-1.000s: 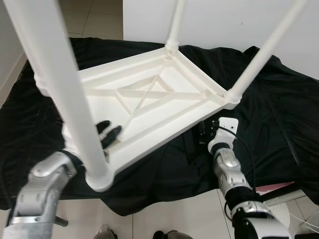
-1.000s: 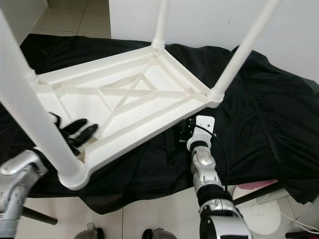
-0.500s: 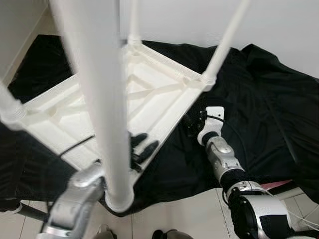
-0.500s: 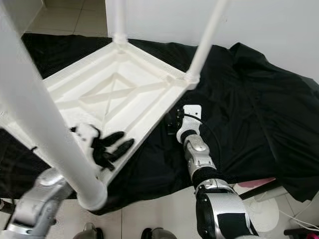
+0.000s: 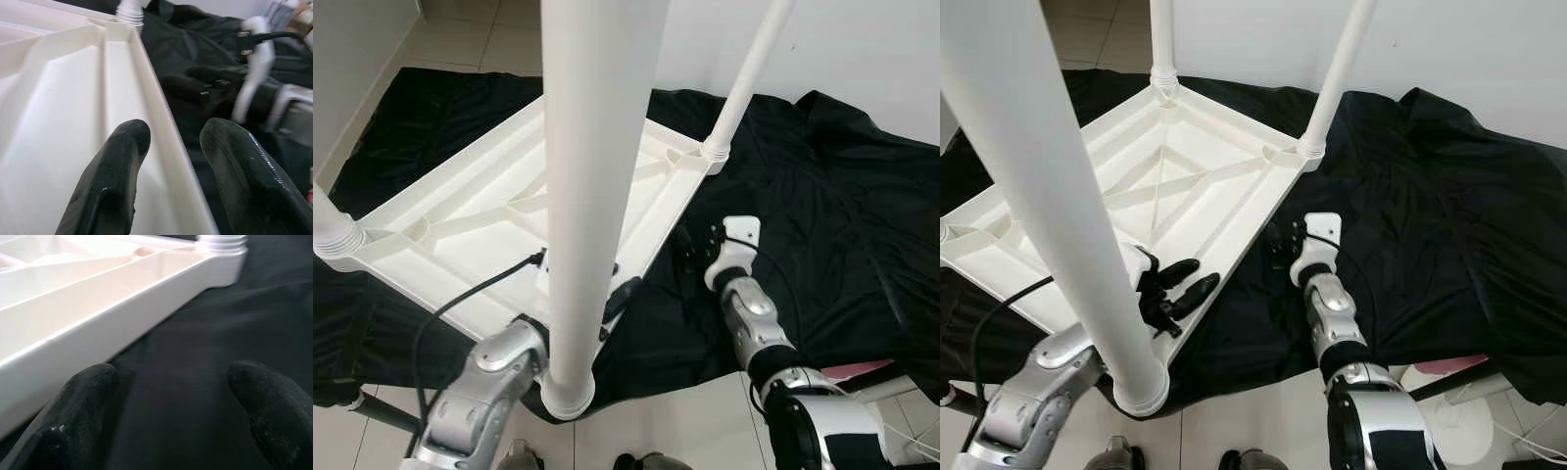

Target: Building children table

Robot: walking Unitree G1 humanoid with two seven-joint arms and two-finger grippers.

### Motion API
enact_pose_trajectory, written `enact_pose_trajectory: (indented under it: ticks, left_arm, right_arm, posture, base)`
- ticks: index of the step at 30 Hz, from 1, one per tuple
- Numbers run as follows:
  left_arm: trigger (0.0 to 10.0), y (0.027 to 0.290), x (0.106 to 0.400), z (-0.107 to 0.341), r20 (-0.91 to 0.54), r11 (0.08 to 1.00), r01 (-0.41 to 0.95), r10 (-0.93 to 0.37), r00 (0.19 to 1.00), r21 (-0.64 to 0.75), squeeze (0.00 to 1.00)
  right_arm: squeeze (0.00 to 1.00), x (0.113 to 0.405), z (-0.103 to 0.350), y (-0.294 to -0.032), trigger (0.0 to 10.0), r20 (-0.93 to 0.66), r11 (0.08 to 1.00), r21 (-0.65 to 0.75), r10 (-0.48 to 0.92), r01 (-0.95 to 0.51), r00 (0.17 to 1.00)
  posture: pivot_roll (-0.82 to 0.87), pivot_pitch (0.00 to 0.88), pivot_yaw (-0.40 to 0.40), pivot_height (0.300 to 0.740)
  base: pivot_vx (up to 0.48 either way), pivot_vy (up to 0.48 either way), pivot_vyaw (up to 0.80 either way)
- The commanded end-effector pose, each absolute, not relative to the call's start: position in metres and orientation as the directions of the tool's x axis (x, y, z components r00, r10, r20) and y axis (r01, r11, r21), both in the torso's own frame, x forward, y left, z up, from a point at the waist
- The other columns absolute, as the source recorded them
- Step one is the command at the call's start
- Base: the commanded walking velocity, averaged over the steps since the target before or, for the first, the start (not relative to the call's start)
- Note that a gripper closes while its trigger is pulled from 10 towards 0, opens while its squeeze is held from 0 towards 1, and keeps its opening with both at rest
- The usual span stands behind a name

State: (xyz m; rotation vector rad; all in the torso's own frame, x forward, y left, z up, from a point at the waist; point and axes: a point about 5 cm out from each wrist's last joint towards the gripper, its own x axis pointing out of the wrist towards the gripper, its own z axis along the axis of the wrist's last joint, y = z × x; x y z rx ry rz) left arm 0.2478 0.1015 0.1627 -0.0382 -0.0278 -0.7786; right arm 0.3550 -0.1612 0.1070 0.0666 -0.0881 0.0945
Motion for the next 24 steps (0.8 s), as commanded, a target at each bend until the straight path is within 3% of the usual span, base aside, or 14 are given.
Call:
enact_pose_trajectory:
  ticks: [1, 9, 17, 24]
  left_arm:
    - [10.0, 0.11, 0.25, 0.161, 0.026, 0.732, 0.681, -0.681, 0.732, -0.009, 0.0]
    - [10.0, 0.149, 0.254, 0.163, -0.002, 0.77, 0.634, -0.636, 0.772, 0.071, 0.0]
    - [10.0, 0.18, 0.266, 0.171, -0.034, 0.784, 0.593, -0.598, 0.801, 0.184, 0.0]
    - [10.0, 0.205, 0.269, 0.181, -0.042, 0.749, 0.626, -0.633, 0.773, 0.218, 0.0]
  right_arm:
    - [0.0, 0.35, 0.107, -0.175, 10.0, 0.127, 0.998, 0.059, 0.03, -0.038, 0.991]
    - [0.0, 0.333, 0.108, -0.188, 10.0, 0.202, 0.998, 0.061, -0.031, 0.019, 0.979]
    - [0.0, 0.325, 0.111, -0.181, 10.0, 0.247, 0.998, 0.059, 0.012, -0.028, 0.969]
    - [0.0, 0.315, 0.111, -0.188, 10.0, 0.252, 0.999, 0.039, 0.015, -0.025, 0.967]
  posture:
    - [0.15, 0.094, -0.139, 0.74]
    - [0.14, 0.088, -0.141, 0.74]
    - [0.12, 0.086, -0.131, 0.74]
    - [0.08, 0.077, -0.115, 0.74]
  base:
    - [0.0, 0.0, 0.0]
    - [0.0, 0.0, 0.0]
    - [0.0, 0.0, 0.0]
    - [0.0, 0.0, 0.0]
